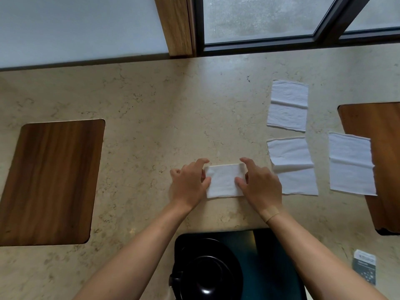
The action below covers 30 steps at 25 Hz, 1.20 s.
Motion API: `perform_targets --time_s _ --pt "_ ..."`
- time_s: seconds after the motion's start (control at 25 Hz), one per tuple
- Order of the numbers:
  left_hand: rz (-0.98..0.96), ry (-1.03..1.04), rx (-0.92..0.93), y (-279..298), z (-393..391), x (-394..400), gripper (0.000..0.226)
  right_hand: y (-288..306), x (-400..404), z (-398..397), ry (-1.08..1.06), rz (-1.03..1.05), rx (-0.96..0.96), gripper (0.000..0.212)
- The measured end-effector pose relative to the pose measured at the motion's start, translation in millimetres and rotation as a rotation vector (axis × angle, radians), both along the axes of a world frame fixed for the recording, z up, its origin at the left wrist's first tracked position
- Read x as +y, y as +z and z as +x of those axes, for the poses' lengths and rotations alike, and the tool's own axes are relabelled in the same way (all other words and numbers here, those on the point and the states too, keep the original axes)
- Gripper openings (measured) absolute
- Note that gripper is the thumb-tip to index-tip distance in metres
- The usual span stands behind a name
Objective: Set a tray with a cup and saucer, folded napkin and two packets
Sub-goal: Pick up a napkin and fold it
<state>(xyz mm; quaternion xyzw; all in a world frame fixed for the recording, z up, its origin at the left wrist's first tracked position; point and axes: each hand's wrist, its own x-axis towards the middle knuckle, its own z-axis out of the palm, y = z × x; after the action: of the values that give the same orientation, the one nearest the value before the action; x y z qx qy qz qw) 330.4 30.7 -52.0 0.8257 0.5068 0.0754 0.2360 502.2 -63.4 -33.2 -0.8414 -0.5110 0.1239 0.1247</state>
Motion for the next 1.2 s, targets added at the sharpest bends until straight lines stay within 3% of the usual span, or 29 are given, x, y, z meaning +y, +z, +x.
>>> perform_targets --time_s 0.16,0.44,0.88,1.2 --pt "0.043 0.002 0.008 1 1 -3 0.043 0 -4 -2 -0.002 -0.006 -0.114 0.049" --pt "0.106 0.002 -0.042 19 12 -15 0.047 8 -27 26 -0.072 0.0 -0.024 0.043" --pt "0.061 -0.085 -0.088 29 97 -52 0.043 17 -80 109 -0.145 -0.073 -0.047 0.044" --pt "0.105 -0.14 -0.006 18 155 -62 0.039 9 -88 156 -0.135 -0.078 -0.039 0.043"
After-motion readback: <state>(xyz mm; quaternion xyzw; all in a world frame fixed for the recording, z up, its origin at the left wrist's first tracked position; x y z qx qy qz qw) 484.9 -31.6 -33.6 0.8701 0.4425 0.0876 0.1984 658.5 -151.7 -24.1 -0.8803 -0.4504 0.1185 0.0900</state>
